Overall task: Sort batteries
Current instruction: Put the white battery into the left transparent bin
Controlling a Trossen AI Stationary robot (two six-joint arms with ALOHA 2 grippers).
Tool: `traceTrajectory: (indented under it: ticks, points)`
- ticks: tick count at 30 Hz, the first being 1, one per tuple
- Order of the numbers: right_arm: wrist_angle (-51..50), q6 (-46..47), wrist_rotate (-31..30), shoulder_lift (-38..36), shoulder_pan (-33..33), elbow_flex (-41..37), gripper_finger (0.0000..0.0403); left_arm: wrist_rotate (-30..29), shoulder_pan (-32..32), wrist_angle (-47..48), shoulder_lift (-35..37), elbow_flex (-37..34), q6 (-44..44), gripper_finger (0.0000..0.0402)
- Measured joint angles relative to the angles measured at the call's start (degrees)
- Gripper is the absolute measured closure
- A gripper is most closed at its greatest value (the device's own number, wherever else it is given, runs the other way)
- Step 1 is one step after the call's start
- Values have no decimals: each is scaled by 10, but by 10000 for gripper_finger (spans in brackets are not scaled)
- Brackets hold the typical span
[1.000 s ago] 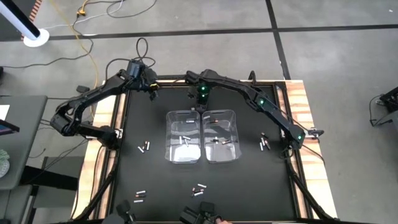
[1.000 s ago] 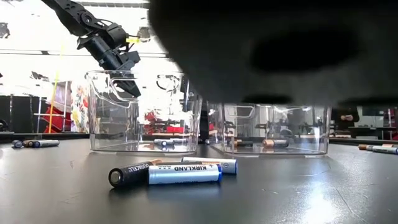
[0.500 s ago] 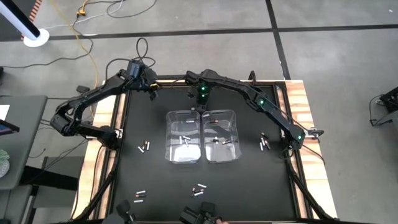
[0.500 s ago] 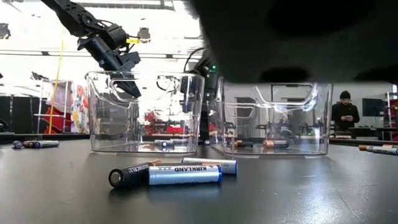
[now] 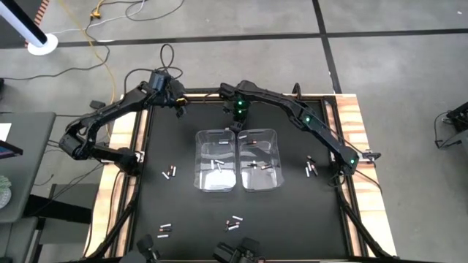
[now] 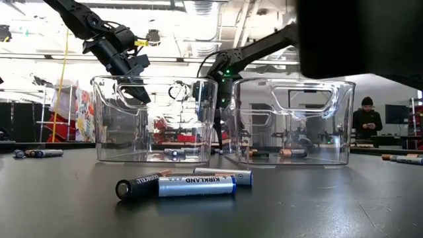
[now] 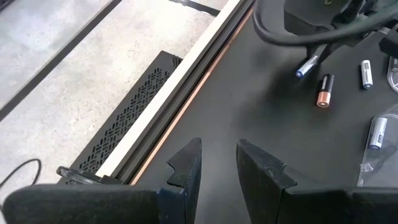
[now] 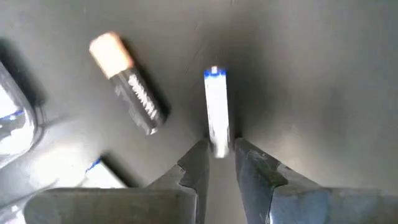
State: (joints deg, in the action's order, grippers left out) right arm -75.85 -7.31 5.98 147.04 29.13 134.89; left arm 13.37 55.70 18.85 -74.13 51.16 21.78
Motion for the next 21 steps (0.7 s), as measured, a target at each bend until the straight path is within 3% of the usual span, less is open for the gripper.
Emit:
traceTrajectory:
  ticks: [7, 17, 21]
  points:
    - [-5, -20, 4, 0, 3, 0, 327, 0, 0, 0, 0, 0, -1, 307]
    - [-4, -37, 8, 0, 12, 1, 394, 0, 0, 0, 0, 0, -12, 307]
    - [-1, -37, 15, 0, 14, 1, 397, 0, 0, -2, 0, 0, -12, 307]
